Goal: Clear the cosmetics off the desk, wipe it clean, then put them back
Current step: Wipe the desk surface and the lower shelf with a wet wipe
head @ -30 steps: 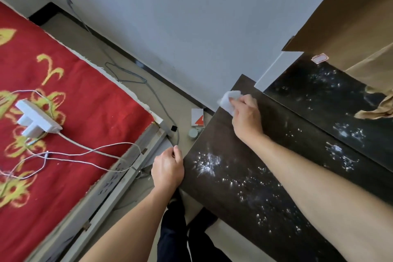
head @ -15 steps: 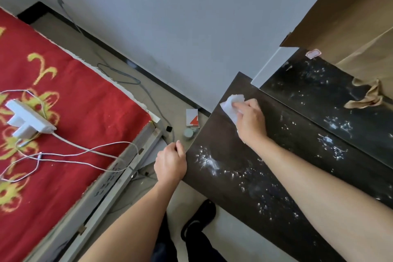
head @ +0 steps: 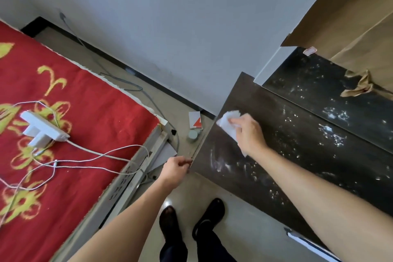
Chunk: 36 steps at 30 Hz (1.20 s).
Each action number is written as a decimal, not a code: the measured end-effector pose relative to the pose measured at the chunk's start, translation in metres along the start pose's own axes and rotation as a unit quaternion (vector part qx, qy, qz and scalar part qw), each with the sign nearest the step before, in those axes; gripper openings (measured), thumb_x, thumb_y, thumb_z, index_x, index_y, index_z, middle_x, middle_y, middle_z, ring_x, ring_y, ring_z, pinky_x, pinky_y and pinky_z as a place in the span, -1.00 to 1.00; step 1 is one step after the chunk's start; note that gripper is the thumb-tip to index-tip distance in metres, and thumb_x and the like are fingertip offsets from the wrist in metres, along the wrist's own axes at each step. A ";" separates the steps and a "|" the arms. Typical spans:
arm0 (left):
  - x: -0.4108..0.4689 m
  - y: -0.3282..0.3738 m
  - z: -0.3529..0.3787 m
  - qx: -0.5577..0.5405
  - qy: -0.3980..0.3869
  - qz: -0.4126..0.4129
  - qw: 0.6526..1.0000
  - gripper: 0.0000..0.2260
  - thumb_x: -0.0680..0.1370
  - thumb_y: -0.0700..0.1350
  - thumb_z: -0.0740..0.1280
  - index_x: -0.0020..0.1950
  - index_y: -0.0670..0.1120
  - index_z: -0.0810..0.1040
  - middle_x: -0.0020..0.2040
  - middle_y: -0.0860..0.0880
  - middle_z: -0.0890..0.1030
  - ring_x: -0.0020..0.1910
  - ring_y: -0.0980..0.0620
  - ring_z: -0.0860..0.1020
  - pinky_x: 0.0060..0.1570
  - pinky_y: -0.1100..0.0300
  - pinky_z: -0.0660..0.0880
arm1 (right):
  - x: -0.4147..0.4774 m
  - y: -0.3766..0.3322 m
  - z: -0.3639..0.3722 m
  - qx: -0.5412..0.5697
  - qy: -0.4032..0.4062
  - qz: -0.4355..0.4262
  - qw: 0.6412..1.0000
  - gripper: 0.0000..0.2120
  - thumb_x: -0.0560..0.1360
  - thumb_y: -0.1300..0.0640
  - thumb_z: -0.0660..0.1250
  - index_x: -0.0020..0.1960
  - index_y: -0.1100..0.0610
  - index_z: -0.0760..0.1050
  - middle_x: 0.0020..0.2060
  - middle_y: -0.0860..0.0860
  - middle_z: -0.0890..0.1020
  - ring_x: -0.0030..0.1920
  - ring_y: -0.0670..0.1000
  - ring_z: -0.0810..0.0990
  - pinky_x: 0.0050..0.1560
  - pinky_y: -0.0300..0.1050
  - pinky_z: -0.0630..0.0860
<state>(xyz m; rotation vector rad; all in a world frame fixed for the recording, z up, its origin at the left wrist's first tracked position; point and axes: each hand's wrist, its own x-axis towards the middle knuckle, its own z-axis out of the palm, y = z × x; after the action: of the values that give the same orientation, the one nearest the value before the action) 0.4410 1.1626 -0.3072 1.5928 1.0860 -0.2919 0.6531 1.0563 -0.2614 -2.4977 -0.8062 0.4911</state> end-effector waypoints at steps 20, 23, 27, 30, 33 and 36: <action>0.001 -0.030 -0.076 0.114 -0.020 -0.045 0.992 -0.79 0.44 -0.28 0.22 -0.25 0.00 0.55 -0.30 -0.06 0.59 -0.30 -0.06 0.55 -0.26 0.20 0.49 | -0.056 -0.043 0.051 -0.016 -0.012 -0.041 0.999 -0.64 0.49 0.39 0.20 0.16 0.11 0.58 0.01 0.06 0.51 0.04 0.07 0.46 0.09 -0.08 0.46; 0.005 -0.022 -0.084 0.129 -0.012 -0.041 0.991 -0.78 0.45 -0.28 0.21 -0.25 -0.01 0.56 -0.28 -0.07 0.61 -0.23 -0.10 0.61 -0.18 0.14 0.56 | -0.117 -0.038 0.068 -0.027 -0.050 -0.121 0.991 -0.67 0.47 0.32 0.19 0.08 0.02 0.59 -0.11 -0.04 0.47 -0.05 -0.01 0.41 -0.13 0.00 0.49; 0.016 0.011 -0.077 0.127 -0.018 -0.009 0.992 -0.78 0.46 -0.27 0.21 -0.28 -0.03 0.55 -0.16 -0.17 0.66 -0.12 -0.18 0.62 -0.08 0.05 0.56 | -0.173 -0.016 0.043 -0.053 -0.109 -0.162 0.979 -0.68 0.44 0.25 0.08 -0.07 -0.02 0.55 -0.21 -0.07 0.43 -0.15 -0.05 0.37 -0.31 -0.07 0.46; 0.027 0.042 -0.060 0.132 -0.041 0.031 0.990 -0.84 0.54 -0.21 0.22 -0.13 -0.12 0.60 -0.15 -0.14 0.65 -0.23 -0.05 0.57 -0.15 0.12 0.54 | -0.160 -0.003 0.011 -0.044 -0.051 -0.141 0.988 -0.75 0.42 0.30 0.27 -0.04 0.01 0.58 -0.20 -0.05 0.45 -0.16 -0.03 0.42 -0.21 -0.17 0.43; 0.038 0.069 -0.034 0.112 -0.047 0.053 0.991 -0.78 0.60 -0.05 0.20 -0.08 -0.14 0.58 -0.15 -0.15 0.63 -0.24 -0.05 0.58 -0.13 0.07 0.57 | -0.107 0.009 -0.027 0.005 0.082 -0.059 0.995 -0.77 0.43 0.33 0.26 -0.05 0.14 0.64 -0.18 0.02 0.53 -0.17 0.04 0.51 -0.14 -0.23 0.39; 0.046 0.081 -0.008 0.108 -0.047 0.057 0.991 -0.63 0.62 0.09 0.08 -0.03 -0.13 0.55 -0.06 -0.17 0.61 -0.08 -0.15 0.58 0.04 -0.07 0.56 | -0.033 0.017 -0.059 -0.004 0.160 0.037 0.986 -0.68 0.44 0.42 0.19 0.01 0.19 0.64 -0.08 0.10 0.55 -0.09 0.08 0.53 -0.10 -0.30 0.32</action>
<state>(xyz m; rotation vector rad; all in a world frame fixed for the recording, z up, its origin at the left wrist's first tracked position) 0.5250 1.1964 -0.2835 1.8077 0.9109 -0.4141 0.6625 1.0043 -0.2159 -2.5307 -0.5912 0.1032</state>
